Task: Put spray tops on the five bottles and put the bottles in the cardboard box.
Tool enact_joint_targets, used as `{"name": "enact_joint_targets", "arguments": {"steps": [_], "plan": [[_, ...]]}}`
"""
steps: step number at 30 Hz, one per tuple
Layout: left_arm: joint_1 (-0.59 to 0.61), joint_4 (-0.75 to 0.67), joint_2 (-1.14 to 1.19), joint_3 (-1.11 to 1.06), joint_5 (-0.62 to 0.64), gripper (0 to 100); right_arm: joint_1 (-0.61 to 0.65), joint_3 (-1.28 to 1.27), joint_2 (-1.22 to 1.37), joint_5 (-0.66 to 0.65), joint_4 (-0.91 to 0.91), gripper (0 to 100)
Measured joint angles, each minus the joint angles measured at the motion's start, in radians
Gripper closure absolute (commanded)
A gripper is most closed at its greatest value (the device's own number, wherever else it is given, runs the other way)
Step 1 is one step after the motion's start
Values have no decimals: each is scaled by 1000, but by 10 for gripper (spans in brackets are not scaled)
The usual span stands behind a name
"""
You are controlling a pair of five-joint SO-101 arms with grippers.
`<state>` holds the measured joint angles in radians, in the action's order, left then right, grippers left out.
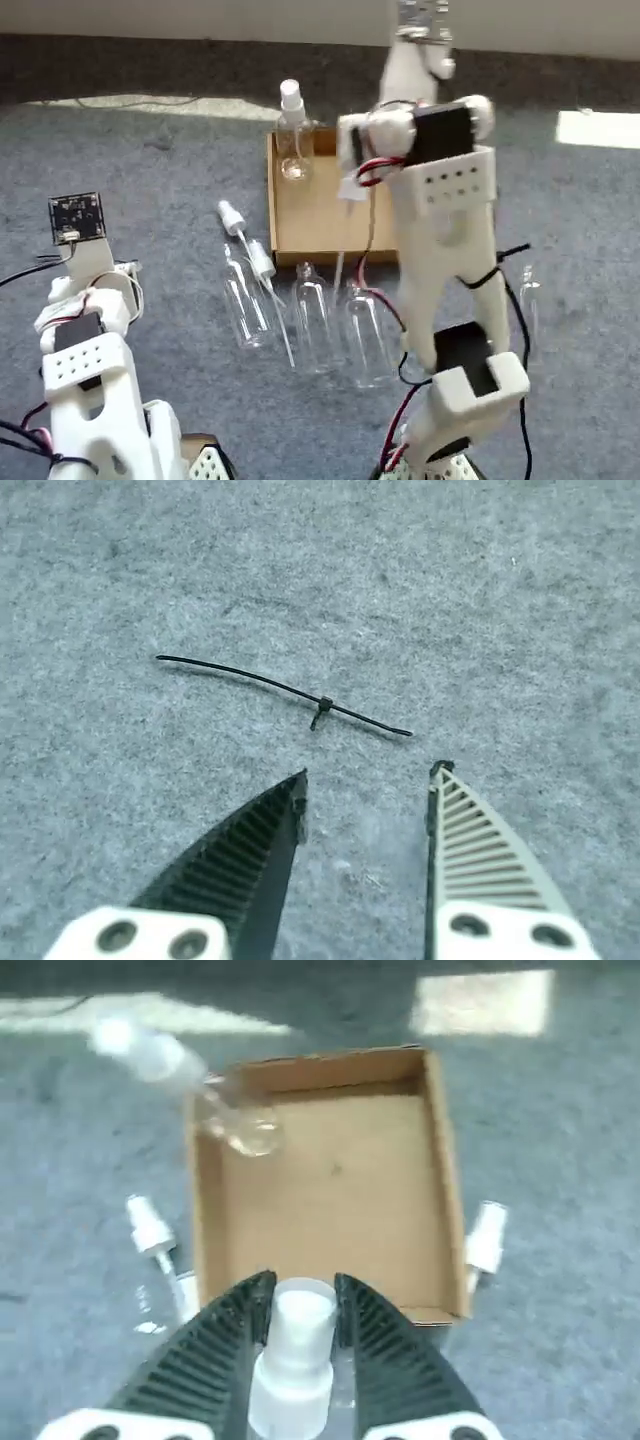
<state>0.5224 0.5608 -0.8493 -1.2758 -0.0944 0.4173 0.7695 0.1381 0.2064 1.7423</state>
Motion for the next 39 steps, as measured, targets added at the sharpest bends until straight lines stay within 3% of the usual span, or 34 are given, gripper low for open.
{"name": "enact_joint_targets", "arguments": {"steps": [6,10,15,22,31,36,39], "plan": [[173,-3,0,25,0,811,315,-48,34,0,-140,995],[307,-3,0,51,0,811,404,-72,143,0,-230,995],[316,-3,0,55,0,811,480,-72,273,-2,-275,971],[310,-3,0,55,0,811,485,-72,307,-2,-285,779],[187,-3,0,31,0,811,470,-48,307,-6,-229,759],[130,-3,0,0,0,811,342,163,307,-8,-20,759],[124,-3,0,0,0,811,210,218,276,-9,0,759]]}}
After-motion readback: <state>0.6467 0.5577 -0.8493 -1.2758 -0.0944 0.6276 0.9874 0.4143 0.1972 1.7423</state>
